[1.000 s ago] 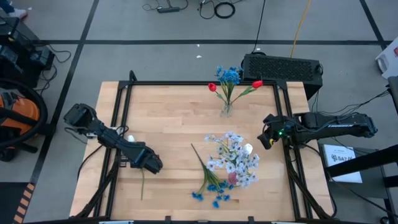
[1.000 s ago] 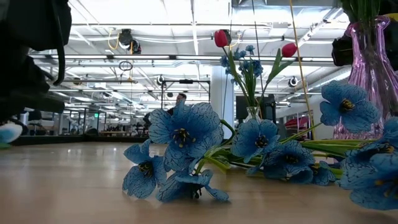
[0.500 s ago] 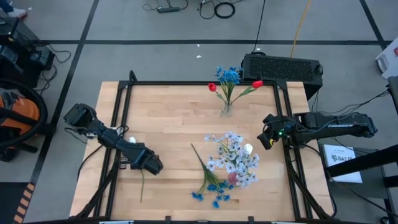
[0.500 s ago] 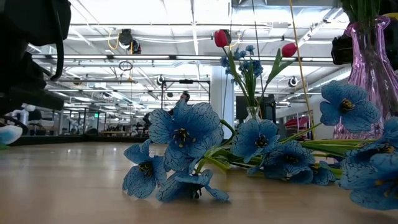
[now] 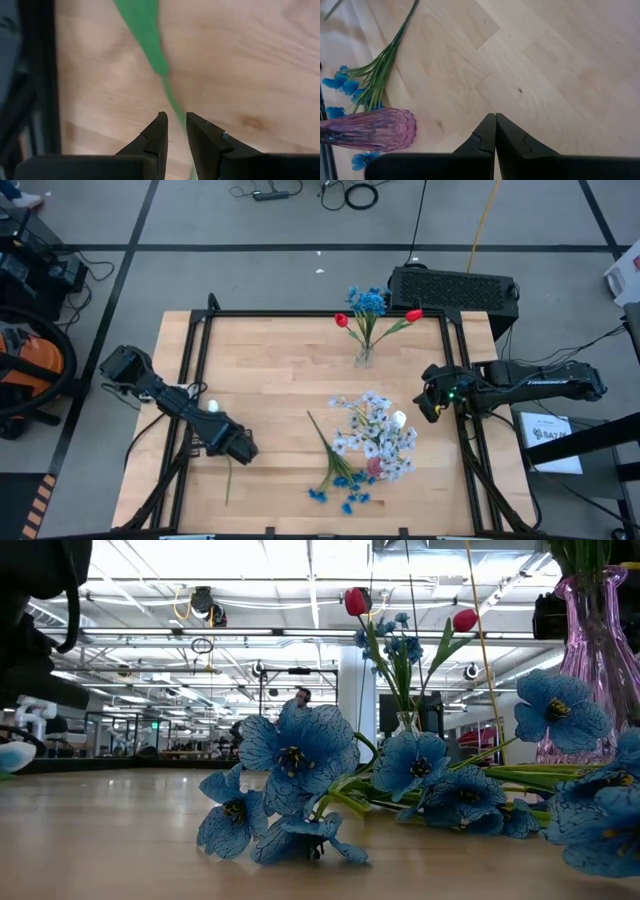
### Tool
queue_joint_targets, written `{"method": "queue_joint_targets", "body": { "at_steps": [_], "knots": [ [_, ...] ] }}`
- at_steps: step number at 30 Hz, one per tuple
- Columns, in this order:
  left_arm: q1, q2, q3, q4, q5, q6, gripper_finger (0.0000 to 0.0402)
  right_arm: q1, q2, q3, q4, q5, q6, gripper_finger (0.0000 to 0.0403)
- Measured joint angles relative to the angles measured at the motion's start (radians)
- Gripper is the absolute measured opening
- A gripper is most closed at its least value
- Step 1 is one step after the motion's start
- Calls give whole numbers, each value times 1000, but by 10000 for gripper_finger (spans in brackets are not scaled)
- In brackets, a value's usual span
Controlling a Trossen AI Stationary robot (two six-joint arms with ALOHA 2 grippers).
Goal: Sort flowers into vase by color
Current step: Put the white flower into the violet transparent vase
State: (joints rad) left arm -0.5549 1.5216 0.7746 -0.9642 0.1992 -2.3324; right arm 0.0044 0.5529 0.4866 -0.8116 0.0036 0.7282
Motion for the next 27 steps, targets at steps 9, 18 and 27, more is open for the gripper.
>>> {"method": "queue_joint_targets", "body": {
  "at_steps": [9,18,27],
  "knots": [
    [0,60,-37,66,-16,15,77,0,0,0,0,-4,-51,0],
    [2,97,19,70,-69,37,27,0,0,0,6,-7,-106,0],
    [14,98,177,106,-642,96,4,0,1,0,27,2,-146,0]
  ]
}}
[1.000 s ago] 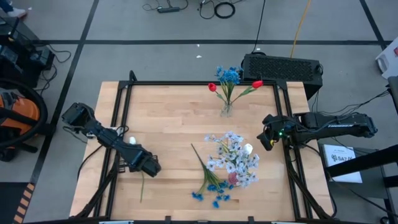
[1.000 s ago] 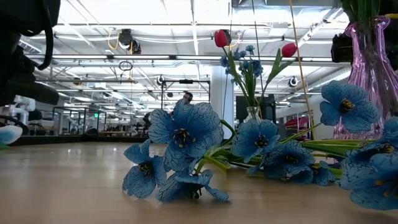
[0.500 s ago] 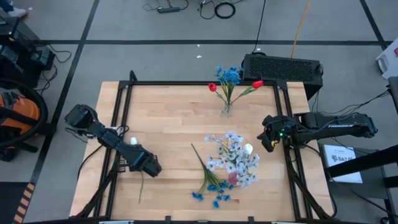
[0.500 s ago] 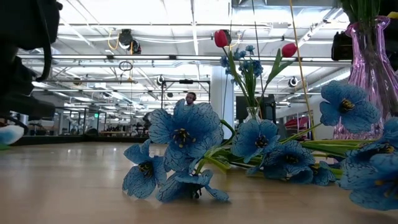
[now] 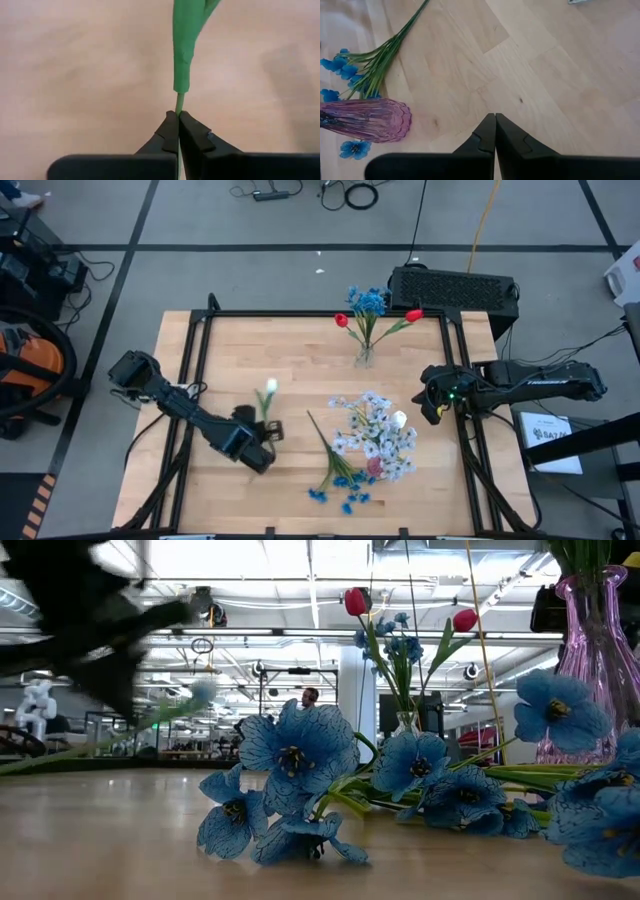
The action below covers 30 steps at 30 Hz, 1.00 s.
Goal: Sort flowers into vase by color
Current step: Put the white flower into the violet transparent vase
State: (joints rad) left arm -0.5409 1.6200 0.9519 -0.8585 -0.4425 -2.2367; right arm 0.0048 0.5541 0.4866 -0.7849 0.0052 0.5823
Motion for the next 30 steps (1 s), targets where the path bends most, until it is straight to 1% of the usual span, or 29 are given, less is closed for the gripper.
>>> {"method": "queue_joint_targets", "body": {
  "at_steps": [2,5,9,10,12,13,15,17,19,21,22,23,25,28,30],
  "knots": [
    [11,-5,37,-19,-143,30,3,0,0,0,5,1,4,0],
    [36,-40,86,-102,-275,98,2,0,0,0,5,3,4,0],
    [100,-139,131,-151,-478,301,1,-1,0,0,7,25,30,0],
    [124,-172,139,-137,-511,370,1,-1,0,0,11,29,44,0],
    [179,-239,149,-102,-531,535,1,-1,0,0,32,50,70,0],
    [214,-274,151,-63,-530,639,1,-1,-2,0,41,59,78,0],
    [285,-338,151,74,-510,888,1,-1,-3,8,58,74,83,0],
    [363,-389,151,262,-437,1173,1,-1,-3,42,67,99,79,0],
    [448,-421,152,473,-309,1462,0,-1,-3,103,59,160,66,0],
    [545,-427,153,682,-167,1680,0,-1,3,190,37,227,49,0],
    [592,-425,153,773,-86,1762,0,-1,8,237,24,263,36,0],
    [641,-423,153,846,-4,1822,0,-1,13,287,10,291,21,0],
    [732,-396,154,997,175,1876,0,-1,27,394,-22,333,-6,0],
    [834,-327,157,1163,427,1876,0,-1,70,546,-58,366,-42,0],
    [864,-255,202,1226,543,1876,0,-1,118,630,-61,370,-79,0]
  ]
}}
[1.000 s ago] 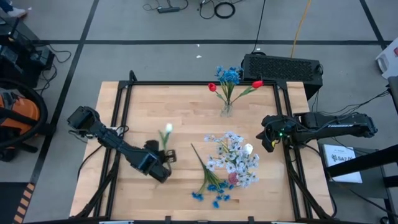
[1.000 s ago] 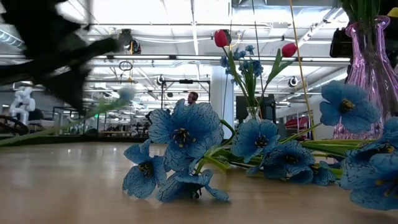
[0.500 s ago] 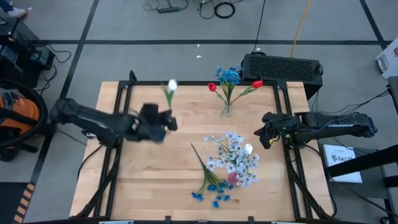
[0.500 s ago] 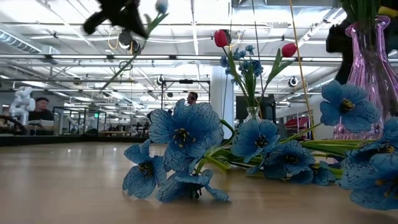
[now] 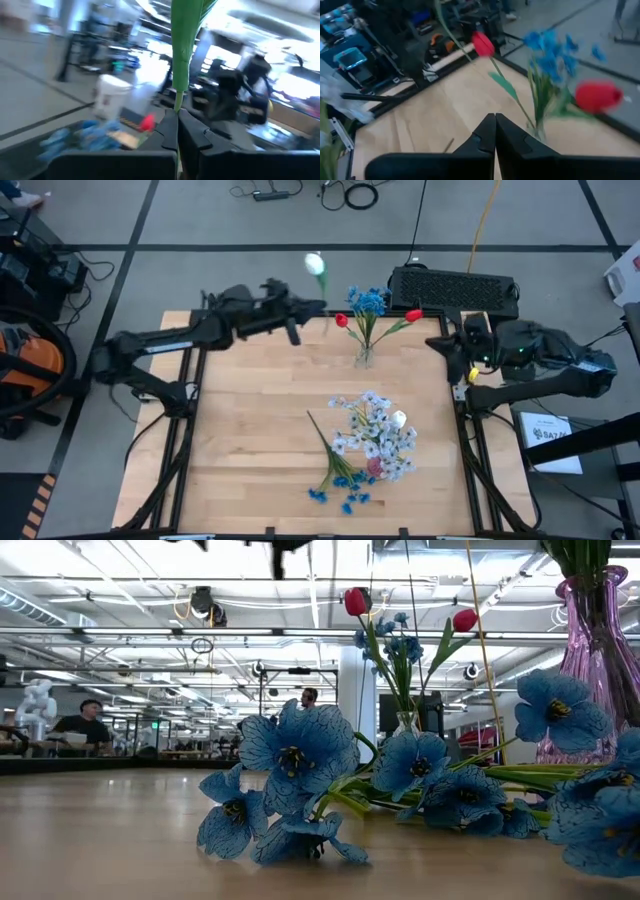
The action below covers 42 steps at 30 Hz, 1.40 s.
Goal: Sort flowers into vase by color
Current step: Put the white flower into the violet transparent vase
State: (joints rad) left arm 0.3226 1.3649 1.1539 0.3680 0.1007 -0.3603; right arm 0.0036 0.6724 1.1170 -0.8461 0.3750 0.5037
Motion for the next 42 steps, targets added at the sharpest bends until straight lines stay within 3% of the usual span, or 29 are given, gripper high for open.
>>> {"method": "queue_joint_targets", "body": {
  "at_steps": [8,13,17,21,32,37,42],
  "knots": [
    [24,333,430,-2,318,7,0,0,243,222,5,-6,-203,0],
    [27,495,717,-144,444,2,0,-3,314,301,54,-3,-298,7],
    [17,593,856,-211,542,-1,0,-4,333,341,89,-13,-322,34],
    [0,630,915,-204,556,-1,0,-4,331,359,110,-12,-301,79],
    [-17,643,935,-204,548,-13,0,-28,374,358,227,-4,-363,203],
    [-24,643,935,-233,542,-26,0,-54,380,358,241,-10,-385,202],
    [-24,643,935,-251,538,-26,0,-63,388,358,237,-17,-396,157]
  ]
}}
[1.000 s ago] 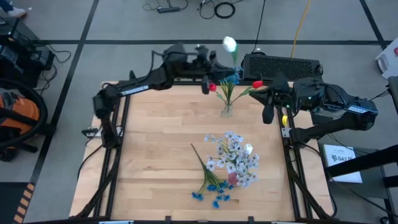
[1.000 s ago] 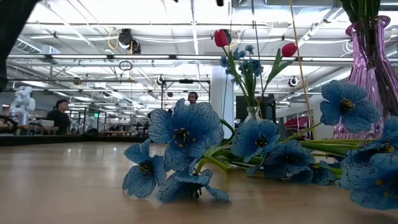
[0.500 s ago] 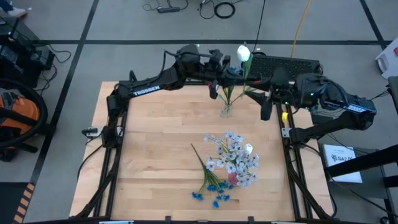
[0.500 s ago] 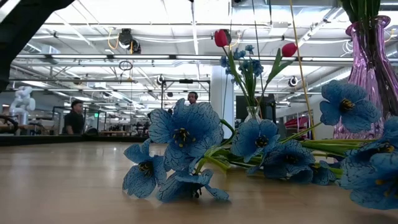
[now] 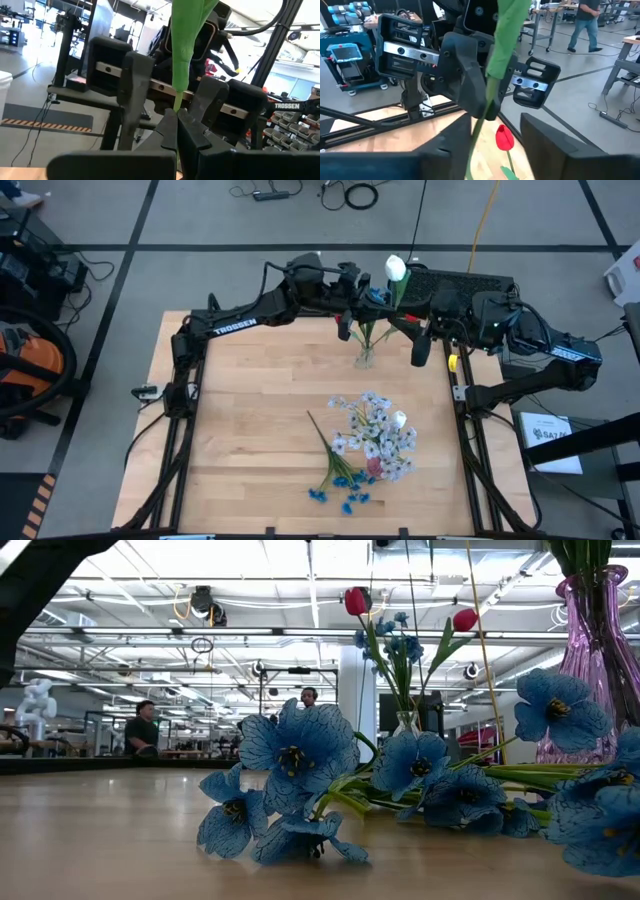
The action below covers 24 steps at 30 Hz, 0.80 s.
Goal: Sort flowers into vase by color
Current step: Put the white flower into the violet transparent vase
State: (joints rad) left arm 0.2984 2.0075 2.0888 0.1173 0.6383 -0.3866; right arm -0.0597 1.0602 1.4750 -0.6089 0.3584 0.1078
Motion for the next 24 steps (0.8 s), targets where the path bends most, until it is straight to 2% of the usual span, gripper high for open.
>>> {"method": "queue_joint_targets", "body": {
  "at_steps": [10,14,18,24],
  "knots": [
    [-11,0,0,-6,-14,1,0,1,27,0,-4,-2,-31,16],
    [-11,0,0,-8,-14,-2,8,1,20,0,-16,-2,-21,8],
    [-11,1,-1,-10,-12,-53,41,1,2,0,-59,4,15,3],
    [-8,0,-1,-3,13,-53,90,0,-54,0,-202,92,157,2]
  ]
}}
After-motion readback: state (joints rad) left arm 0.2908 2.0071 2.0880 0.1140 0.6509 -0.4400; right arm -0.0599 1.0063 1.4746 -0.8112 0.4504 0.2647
